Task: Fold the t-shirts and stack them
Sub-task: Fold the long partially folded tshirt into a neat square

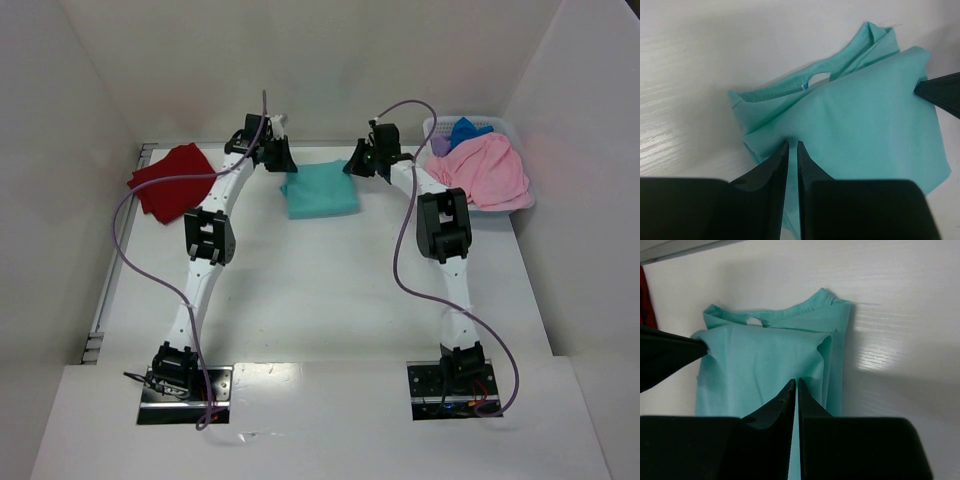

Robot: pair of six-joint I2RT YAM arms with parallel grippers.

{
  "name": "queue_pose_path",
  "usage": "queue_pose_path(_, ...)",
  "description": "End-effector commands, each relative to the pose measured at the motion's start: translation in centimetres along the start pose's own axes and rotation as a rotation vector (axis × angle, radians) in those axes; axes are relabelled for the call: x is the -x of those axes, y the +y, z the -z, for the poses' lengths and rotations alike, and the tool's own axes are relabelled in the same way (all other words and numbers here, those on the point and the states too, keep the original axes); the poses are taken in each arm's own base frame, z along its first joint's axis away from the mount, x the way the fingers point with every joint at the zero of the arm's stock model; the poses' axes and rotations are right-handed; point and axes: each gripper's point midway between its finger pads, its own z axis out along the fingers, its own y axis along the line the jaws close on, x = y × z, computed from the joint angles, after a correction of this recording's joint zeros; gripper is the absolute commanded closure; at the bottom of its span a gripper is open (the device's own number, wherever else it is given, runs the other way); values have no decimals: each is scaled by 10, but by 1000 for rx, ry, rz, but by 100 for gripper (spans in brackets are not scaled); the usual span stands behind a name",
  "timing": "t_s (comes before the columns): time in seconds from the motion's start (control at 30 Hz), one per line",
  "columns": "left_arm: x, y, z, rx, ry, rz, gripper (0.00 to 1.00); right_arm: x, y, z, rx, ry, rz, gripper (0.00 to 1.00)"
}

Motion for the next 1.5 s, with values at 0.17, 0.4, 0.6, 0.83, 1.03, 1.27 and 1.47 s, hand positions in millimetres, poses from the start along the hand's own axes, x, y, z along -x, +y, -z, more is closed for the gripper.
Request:
queue_pose_path(0.17,6,20,0,95,-31,18,70,3,-19,-14,-47,-27,32,86)
queue_pose_path(0.4,9,29,2,121,-40,14,51,4,-29,-12,-78,-23,32,86)
queue_pose_path(0.6,51,18,40,126,-130,-35,27,38,-5,9,-60,-79,68,66)
queue_pose_path(0.83,103,-9,120,142,-229,-109,8,111,50,76,-18,-225,125,34)
queue_pose_path(1.03,136,-50,207,165,-313,-194,3,118,83,146,28,-311,142,6)
queue_pose_path(1.27,115,-89,256,109,-258,-237,2,75,84,202,46,-333,110,3)
queue_pose_path(1.47,73,-108,267,-9,-293,-192,0,33,66,215,15,-285,61,3)
